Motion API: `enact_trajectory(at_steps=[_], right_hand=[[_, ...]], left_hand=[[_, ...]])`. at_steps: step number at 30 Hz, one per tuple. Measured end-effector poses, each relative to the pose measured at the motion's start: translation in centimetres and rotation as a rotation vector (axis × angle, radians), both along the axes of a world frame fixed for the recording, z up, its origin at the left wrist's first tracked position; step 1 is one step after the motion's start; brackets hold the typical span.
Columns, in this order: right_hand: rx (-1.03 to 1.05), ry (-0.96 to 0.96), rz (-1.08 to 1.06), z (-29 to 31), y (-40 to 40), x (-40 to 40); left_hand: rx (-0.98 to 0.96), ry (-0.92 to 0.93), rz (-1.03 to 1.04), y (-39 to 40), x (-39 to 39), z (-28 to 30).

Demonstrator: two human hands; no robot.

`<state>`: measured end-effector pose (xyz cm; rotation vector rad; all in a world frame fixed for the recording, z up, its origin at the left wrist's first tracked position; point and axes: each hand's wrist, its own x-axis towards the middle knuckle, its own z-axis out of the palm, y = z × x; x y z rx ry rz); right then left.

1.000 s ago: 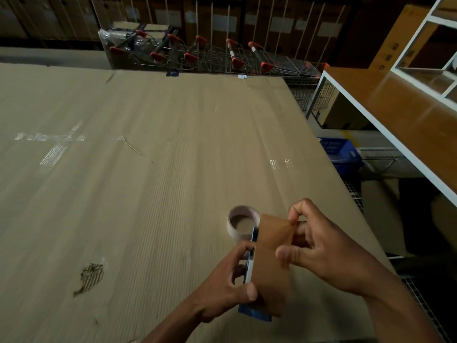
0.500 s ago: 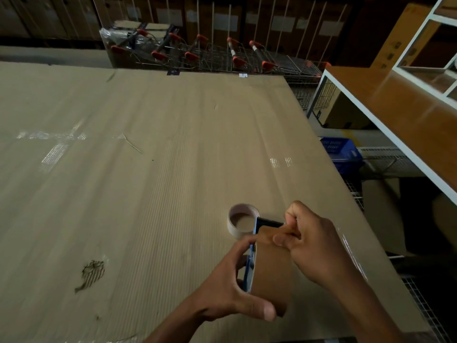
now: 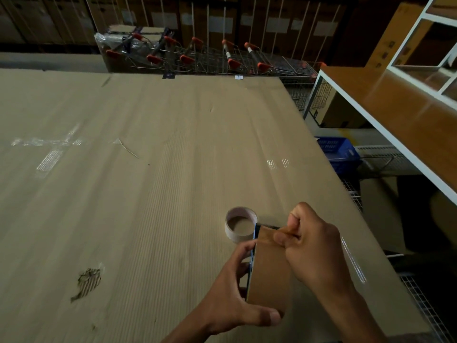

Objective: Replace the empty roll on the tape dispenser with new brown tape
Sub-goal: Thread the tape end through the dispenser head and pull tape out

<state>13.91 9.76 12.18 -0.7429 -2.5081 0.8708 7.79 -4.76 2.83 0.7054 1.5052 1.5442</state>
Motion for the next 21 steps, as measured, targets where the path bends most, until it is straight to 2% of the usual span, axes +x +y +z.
enact_trajectory(at_steps=[7, 14, 18, 21], right_hand=[[0.044, 0.088, -0.020, 0.6, -0.1, 0.3], [-0.078, 0.052, -0.011, 3.0, 0.8, 0.2], [-0.290, 0.053, 0.015, 3.3, 1.7, -0.2], [-0.204, 0.136, 0.050, 2.4, 0.8, -0.5]], left_hand=[[-0.111, 0.076, -0.005, 0.1, -0.6, -0.1], [-0.070, -0.002, -0.031, -0.6, -0.2, 0.1], [-0.004, -0.144, 0.058, -0.4, -0.1, 0.9], [0.010, -0.164, 0.054, 0.1, -0.3, 1.3]])
